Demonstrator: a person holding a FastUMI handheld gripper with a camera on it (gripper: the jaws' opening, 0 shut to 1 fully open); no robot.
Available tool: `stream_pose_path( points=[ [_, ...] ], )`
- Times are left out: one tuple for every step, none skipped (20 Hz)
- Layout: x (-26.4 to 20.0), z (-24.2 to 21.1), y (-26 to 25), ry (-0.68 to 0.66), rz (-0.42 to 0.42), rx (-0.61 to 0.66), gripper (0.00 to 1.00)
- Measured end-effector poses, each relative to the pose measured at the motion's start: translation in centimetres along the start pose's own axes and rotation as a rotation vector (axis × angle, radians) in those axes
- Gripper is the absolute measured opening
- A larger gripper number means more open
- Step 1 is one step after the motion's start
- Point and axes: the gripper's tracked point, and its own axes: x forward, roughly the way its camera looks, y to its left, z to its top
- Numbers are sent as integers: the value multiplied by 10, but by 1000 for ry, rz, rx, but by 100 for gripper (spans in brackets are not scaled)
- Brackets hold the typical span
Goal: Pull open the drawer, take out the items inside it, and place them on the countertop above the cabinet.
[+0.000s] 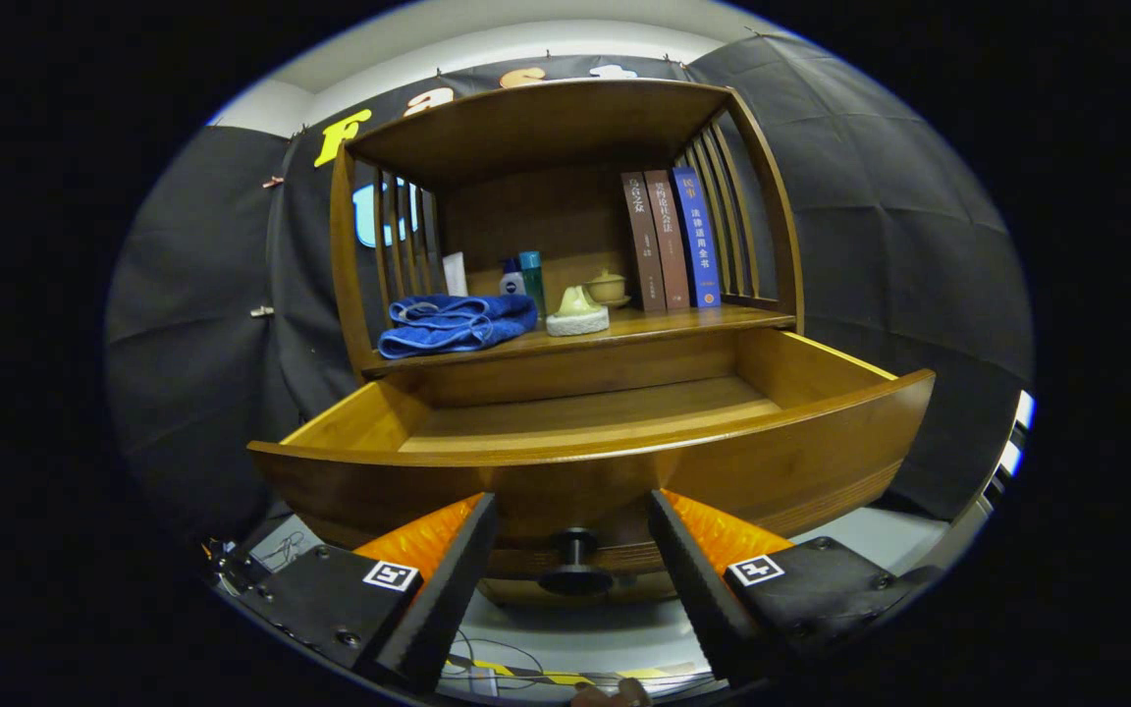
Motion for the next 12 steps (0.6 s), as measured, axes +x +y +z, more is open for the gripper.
stream_pose_path(
  points=[
    [-1, 0, 0, -2, -11, 3, 97],
    [0, 2, 0, -5, -16, 5, 97],
    [3, 2, 1, -1, -18, 7, 97],
    [5, 4, 1, 2, -19, 8, 97],
    [10, 5, 2, 5, -18, 10, 98],
    [15, 7, 2, 6, -17, 9, 98],
    [23, 10, 1, 8, -18, 7, 98],
    [31, 12, 2, 9, -19, 7, 98],
    [39, 16, 3, 6, -20, 8, 98],
    [47, 22, 4, -6, -22, 9, 98],
    [57, 26, 5, -12, -23, 7, 98],
    [65, 26, 4, -7, -24, 14, 98]
  ],
)
